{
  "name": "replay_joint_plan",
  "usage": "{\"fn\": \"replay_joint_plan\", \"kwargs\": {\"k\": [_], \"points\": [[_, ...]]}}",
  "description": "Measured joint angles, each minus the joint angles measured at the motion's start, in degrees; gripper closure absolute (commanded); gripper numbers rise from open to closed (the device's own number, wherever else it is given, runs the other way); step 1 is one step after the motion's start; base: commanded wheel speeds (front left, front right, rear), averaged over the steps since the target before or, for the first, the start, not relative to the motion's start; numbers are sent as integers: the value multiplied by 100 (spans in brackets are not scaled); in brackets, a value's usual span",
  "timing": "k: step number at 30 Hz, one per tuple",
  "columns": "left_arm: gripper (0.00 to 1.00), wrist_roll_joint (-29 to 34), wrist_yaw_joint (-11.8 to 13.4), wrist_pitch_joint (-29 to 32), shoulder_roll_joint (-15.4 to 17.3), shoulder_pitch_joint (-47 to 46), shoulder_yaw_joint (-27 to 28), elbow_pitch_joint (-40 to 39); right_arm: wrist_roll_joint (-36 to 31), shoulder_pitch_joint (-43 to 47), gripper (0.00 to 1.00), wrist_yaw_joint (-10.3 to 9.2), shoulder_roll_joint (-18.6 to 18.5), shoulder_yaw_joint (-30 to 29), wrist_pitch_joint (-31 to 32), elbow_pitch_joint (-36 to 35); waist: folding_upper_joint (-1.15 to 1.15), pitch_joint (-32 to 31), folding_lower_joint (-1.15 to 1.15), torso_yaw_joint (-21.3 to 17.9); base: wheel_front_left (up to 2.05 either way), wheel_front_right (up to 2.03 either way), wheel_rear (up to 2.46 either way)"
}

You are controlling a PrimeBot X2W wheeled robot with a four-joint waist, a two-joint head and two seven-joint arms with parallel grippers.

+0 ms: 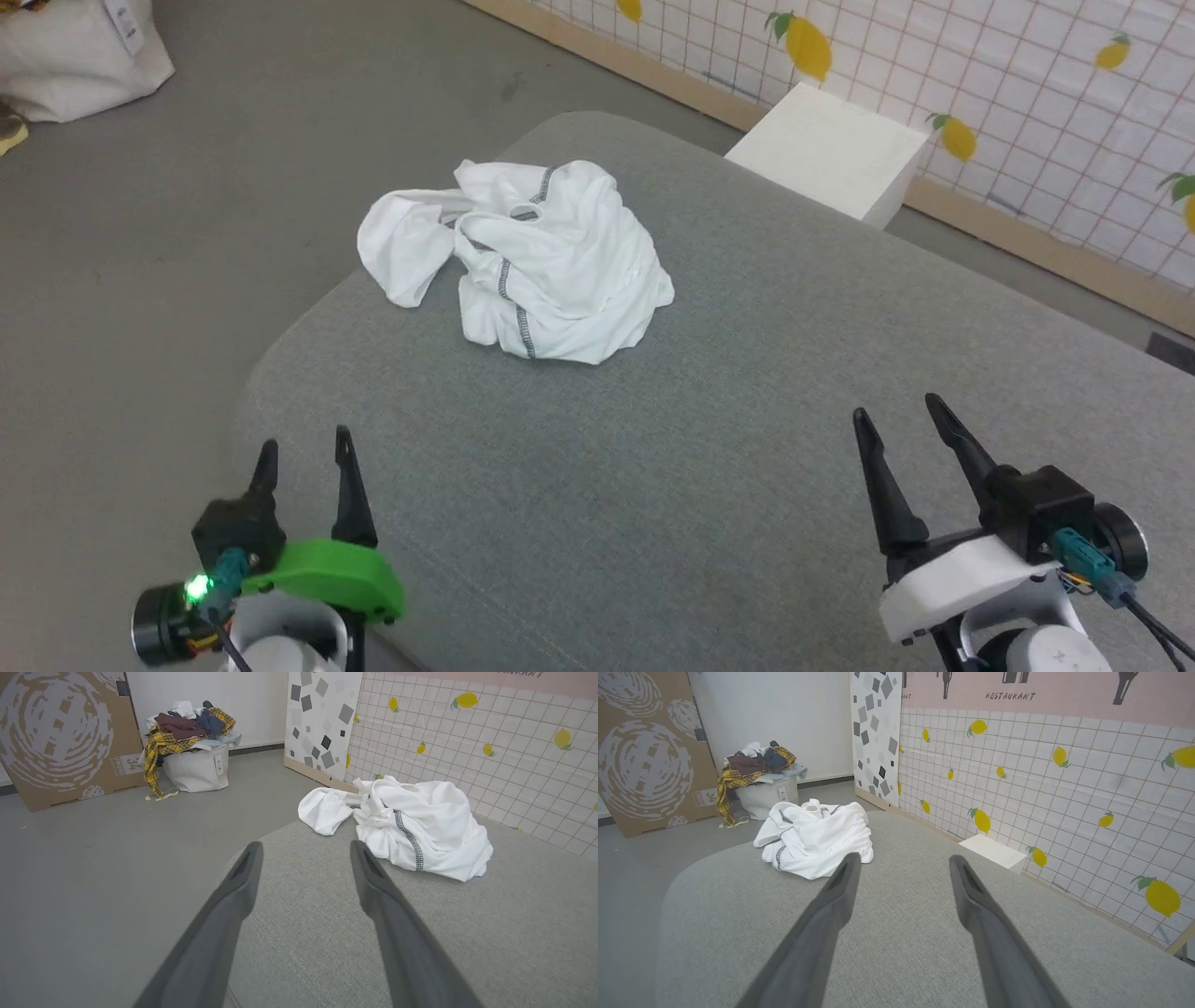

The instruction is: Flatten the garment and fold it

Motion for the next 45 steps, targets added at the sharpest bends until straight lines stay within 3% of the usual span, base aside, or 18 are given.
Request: {"fn": "replay_joint_plan", "kwargs": {"k": [5,8,18,20,23,24,33,35,37,40,45], "points": [[0,-328,-193,88,38,-825,22,290,-178,-238,0,0,4,70,172,-165,0,260,0,27,0,0,0],[0,-860,-509,433,122,-2171,168,1028,-508,-667,0,0,7,215,423,-450,0,692,0,-9,0,0,0],[0,-1582,-1071,1305,759,-4414,626,2359,-762,-1591,0,0,-219,390,695,-931,0,2012,1,-387,0,0,0],[0,-1898,-1209,1902,1009,-4837,778,2613,-769,-1795,0,0,-226,382,693,-1040,0,2630,1,-662,0,0,0],[0,-2131,-1257,2491,1148,-4994,849,2753,-772,-1845,0,0,-243,339,686,-1071,0,3050,1,-873,0,0,0],[0,-2360,-1256,3089,1235,-5029,943,2853,-776,-1864,0,0,-248,312,636,-1067,0,3421,2,-1090,0,0,0],[0,-3036,-828,4919,1464,-4795,1161,2820,-755,-1951,0,1,-125,308,386,-968,0,3949,1,-1825,0,0,0],[55,-3164,-824,5285,1540,-4707,1171,2660,-726,-1949,0,1,-116,303,321,-880,0,3915,1,-1913,0,0,0],[100,-3252,-831,5449,1550,-4507,1173,2412,-675,-1944,0,1,-102,303,244,-722,0,3813,1,-1978,0,0,0],[100,-3086,-903,5177,1599,-4180,1103,1997,-594,-1851,0,1,-70,313,143,-482,0,3604,1,-2060,0,0,0],[100,-2320,-1120,4001,1901,-3847,944,1485,-427,-1480,0,0,-32,271,-58,-43,0,3092,1,-2169,0,0,0]]}}
